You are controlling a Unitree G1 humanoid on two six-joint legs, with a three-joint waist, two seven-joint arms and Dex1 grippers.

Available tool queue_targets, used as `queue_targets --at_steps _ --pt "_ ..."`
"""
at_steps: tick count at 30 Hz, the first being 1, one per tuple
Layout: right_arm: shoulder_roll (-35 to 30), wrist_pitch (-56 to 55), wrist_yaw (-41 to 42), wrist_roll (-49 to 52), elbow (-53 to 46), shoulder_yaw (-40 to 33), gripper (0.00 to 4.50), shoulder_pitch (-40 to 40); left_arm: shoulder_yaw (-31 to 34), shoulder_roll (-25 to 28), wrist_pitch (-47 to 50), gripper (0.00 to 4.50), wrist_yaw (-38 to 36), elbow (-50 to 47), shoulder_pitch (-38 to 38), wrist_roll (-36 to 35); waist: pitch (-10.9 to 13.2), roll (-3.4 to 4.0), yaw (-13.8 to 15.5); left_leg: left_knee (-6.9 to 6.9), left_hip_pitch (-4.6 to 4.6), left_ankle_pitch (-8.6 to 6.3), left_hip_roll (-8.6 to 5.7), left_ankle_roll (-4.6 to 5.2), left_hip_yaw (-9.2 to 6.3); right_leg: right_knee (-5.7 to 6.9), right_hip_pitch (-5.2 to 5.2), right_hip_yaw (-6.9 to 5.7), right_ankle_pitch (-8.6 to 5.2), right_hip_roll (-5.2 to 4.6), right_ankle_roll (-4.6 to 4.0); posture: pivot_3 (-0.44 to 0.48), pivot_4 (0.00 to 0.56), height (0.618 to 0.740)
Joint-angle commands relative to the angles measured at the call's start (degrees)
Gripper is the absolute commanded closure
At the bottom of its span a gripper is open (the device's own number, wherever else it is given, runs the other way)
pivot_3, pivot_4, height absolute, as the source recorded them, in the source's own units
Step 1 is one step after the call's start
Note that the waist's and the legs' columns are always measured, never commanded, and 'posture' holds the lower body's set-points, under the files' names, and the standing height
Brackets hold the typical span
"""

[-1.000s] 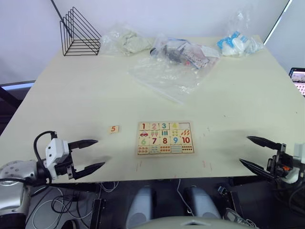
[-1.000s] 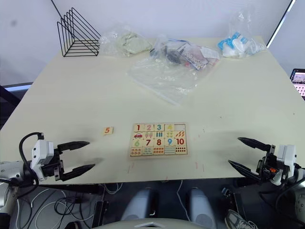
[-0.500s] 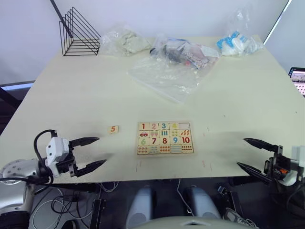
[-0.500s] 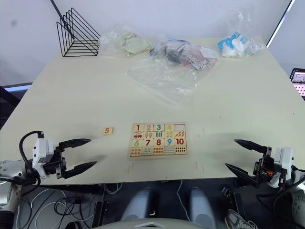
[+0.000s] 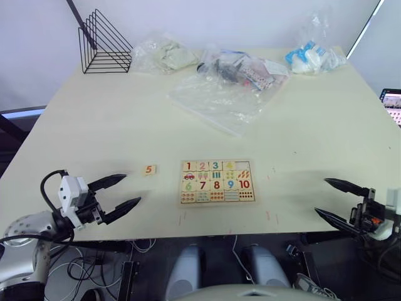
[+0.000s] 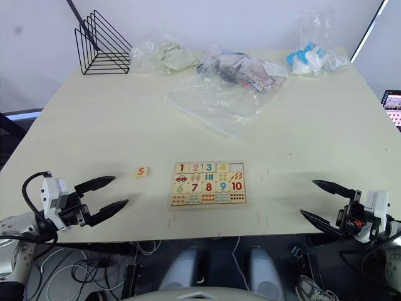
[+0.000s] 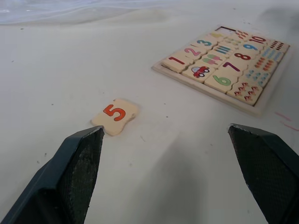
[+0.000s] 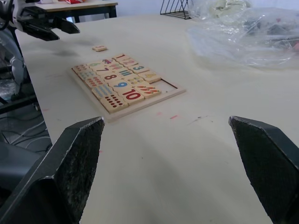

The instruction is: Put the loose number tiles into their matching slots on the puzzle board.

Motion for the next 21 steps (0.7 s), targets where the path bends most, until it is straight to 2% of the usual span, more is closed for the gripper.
queue_targets --at_steps 1,7,21 --pt "-0.97 -0.14 0.58 1.16 0.19 -2.11 0.00 -0.16 3.25 -0.11 2.26 0.03 1.98 -4.64 2.30 -2.52 0.00 -0.01 -0.03 0.00 0.00 0.00 0.00 0.00 -0.01 0.00 0.00 0.00 0.00 0.00 0.00 0.000 0.150 0.740" --pt "-0.87 -0.78 1.26 0.78 1.85 -2.13 0.00 -0.35 4.71 -1.06 5.18 0.03 4.08 -10.66 6.78 -4.19 0.00 0.00 0.00 0.00 0.01 0.00 0.05 0.00 -0.04 0.00 0.00 0.02 -0.03 -0.01 -0.06 0.000 0.150 0.740" --pt "-0.74 -1.78 1.59 0.09 3.54 -2.07 0.00 -0.50 5.52 -3.63 5.36 0.03 5.44 -13.77 10.69 -3.83 0.00 0.00 0.08 0.00 0.00 0.00 0.01 0.00 0.06 -0.01 0.00 0.01 -0.05 0.00 -0.07 0.000 0.150 0.740"
